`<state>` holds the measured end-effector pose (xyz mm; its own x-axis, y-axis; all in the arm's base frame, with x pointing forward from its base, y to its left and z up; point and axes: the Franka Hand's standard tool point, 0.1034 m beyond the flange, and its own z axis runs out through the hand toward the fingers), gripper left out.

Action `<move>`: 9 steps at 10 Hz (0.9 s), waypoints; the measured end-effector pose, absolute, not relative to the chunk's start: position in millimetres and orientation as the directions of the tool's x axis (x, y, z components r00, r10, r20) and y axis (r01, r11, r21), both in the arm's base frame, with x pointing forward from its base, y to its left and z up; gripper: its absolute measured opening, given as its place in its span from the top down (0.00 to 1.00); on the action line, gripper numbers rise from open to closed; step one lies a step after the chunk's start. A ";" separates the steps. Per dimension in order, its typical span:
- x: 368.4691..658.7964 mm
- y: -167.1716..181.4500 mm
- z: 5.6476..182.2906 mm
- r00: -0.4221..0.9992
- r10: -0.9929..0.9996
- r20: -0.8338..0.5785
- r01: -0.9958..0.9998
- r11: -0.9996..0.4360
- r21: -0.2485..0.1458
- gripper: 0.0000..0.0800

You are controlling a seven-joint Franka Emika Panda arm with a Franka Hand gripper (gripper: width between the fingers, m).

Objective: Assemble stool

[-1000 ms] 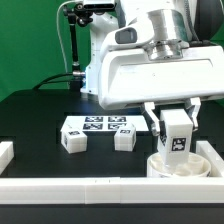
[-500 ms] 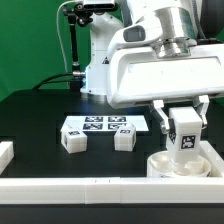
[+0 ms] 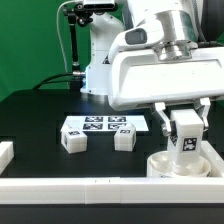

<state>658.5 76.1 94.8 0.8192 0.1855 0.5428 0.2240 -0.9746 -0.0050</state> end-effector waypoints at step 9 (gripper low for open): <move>653.5 77.3 85.5 0.822 0.189 0.538 0.226 -0.974 -0.004 0.58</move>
Offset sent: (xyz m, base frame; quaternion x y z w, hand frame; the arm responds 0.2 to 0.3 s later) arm -0.0046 0.0032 -0.0034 0.0006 0.0158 -0.0004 0.9999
